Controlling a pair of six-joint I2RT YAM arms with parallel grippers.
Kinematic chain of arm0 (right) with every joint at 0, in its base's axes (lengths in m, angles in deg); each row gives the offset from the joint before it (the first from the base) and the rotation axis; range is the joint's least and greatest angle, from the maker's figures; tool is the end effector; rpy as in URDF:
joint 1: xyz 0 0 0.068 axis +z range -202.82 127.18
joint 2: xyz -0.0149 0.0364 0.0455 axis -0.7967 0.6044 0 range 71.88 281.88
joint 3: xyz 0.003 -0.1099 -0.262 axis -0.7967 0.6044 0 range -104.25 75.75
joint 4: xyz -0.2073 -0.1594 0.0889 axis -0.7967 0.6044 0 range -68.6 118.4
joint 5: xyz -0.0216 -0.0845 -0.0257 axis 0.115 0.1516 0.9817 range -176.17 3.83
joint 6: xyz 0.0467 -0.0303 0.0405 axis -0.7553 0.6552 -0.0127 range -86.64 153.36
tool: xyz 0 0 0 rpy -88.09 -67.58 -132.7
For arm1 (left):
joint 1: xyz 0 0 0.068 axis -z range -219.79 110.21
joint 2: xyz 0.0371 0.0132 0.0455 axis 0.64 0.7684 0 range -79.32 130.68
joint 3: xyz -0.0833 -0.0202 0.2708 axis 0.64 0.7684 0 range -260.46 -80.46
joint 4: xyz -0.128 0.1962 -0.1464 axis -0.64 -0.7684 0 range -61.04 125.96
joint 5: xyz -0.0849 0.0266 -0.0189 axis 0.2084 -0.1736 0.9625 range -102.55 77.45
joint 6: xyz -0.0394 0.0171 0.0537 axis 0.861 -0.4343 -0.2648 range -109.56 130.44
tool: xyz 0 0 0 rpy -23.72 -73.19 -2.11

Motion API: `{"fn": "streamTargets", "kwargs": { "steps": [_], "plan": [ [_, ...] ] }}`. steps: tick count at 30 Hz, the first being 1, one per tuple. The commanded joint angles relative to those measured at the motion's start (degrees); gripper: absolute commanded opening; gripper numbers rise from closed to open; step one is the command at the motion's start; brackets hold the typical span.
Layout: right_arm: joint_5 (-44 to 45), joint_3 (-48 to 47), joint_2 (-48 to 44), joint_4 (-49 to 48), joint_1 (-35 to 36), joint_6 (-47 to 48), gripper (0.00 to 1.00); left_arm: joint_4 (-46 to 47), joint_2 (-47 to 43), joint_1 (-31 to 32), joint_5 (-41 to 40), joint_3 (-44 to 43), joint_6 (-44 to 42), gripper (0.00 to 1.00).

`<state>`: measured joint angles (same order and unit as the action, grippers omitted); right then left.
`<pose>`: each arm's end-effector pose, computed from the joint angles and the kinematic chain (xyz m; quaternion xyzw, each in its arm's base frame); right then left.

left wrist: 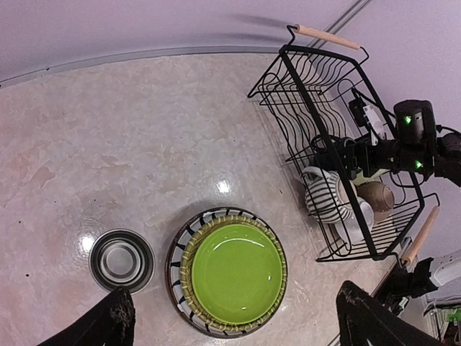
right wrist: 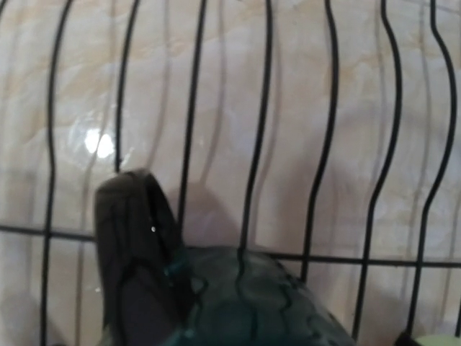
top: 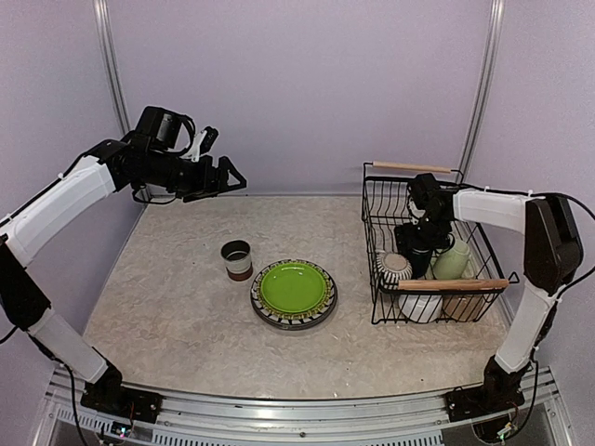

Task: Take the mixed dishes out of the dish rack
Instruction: Grab the cup from the dish rack.

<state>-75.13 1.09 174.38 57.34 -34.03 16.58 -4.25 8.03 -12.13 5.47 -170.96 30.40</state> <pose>0.3774 0.1171 0.1985 0.0048 0.9696 -0.0204 0.2436 0.3158 -0.1850 0.3865 0.1290 0.8774 -0.3060 0.3462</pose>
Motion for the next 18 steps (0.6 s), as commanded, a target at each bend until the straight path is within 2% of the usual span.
{"fn": "streamTargets", "kwargs": {
  "steps": [1,9,14,18],
  "plan": [
    [-0.1,-0.7,2.3,2.7,-0.4,-0.4,0.95,0.9,-1.3,-0.5,1.1,0.7,-0.9,0.93],
    [-1.0,-2.2,0.1,1.6,0.0,-1.1,0.70,1.3,-1.1,-0.9,2.2,0.9,-0.5,0.93],
    [0.0,-3.1,-4.0,1.5,0.7,-2.1,0.62,1.4,-0.4,-1.1,3.6,1.0,0.3,0.93],
    [0.0,-3.4,-7.8,0.6,0.7,-2.7,0.45,2.0,-0.3,-1.1,6.1,1.3,1.3,0.93]
  ]
}}
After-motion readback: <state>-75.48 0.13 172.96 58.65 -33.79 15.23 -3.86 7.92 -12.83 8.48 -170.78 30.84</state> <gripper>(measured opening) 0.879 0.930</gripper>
